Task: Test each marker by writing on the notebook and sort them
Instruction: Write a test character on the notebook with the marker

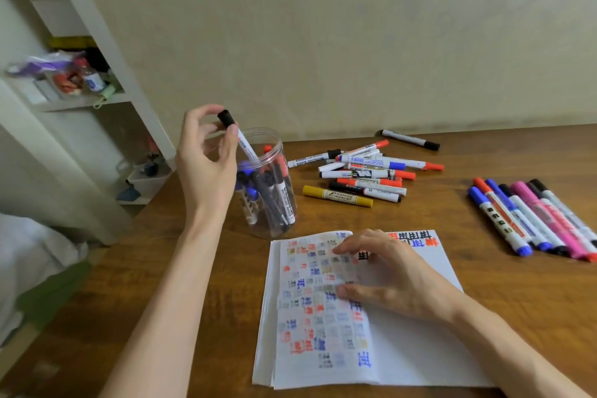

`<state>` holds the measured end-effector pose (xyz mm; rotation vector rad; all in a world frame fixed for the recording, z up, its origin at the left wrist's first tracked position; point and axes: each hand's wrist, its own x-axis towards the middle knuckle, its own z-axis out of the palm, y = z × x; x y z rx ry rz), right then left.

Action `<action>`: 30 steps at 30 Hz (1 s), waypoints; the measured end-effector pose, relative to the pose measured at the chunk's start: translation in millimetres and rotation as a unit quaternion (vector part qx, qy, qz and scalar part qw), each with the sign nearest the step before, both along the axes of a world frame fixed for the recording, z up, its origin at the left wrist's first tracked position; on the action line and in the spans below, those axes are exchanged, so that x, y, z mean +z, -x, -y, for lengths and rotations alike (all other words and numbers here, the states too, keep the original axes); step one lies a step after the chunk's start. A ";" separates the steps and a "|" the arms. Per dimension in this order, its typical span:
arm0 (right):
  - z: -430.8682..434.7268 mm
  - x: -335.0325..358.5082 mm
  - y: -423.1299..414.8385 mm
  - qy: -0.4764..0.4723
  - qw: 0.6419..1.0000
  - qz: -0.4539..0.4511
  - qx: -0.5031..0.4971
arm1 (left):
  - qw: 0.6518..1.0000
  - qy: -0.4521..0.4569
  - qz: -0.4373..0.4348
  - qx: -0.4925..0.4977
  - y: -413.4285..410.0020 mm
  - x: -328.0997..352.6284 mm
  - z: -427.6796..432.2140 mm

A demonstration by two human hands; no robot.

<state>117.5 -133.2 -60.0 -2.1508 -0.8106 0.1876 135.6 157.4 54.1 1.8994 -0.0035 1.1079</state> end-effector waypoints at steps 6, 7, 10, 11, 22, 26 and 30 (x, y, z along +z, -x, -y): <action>-0.1 1.5 -0.1 0.005 1.000 0.000 0.005 | 0.998 -0.022 -0.051 0.012 -2.8 -6.4 -2.0; -0.2 1.3 -0.1 0.005 1.000 -0.001 0.006 | 0.998 -0.034 -0.058 0.017 -2.8 -7.5 -2.9; -0.3 -0.6 -0.6 0.004 1.000 -0.001 0.006 | 0.992 -0.090 -0.073 0.049 -1.9 -8.5 -6.9; -0.4 -1.3 -0.8 0.004 1.000 0.001 0.006 | 0.987 -0.122 -0.082 0.062 -1.7 -9.2 -7.9; -1.2 -3.7 -3.0 0.005 1.000 0.006 0.005 | 0.980 -0.173 -0.092 0.014 -1.4 -30.1 -3.1; -1.0 -4.2 -2.4 0.003 1.000 0.004 0.005 | 0.977 -0.205 -0.036 0.050 2.5 -35.7 -2.7; -0.8 -4.2 -2.6 -0.003 1.000 0.005 0.004 | 0.978 -0.199 -0.023 0.060 3.9 -34.4 -1.7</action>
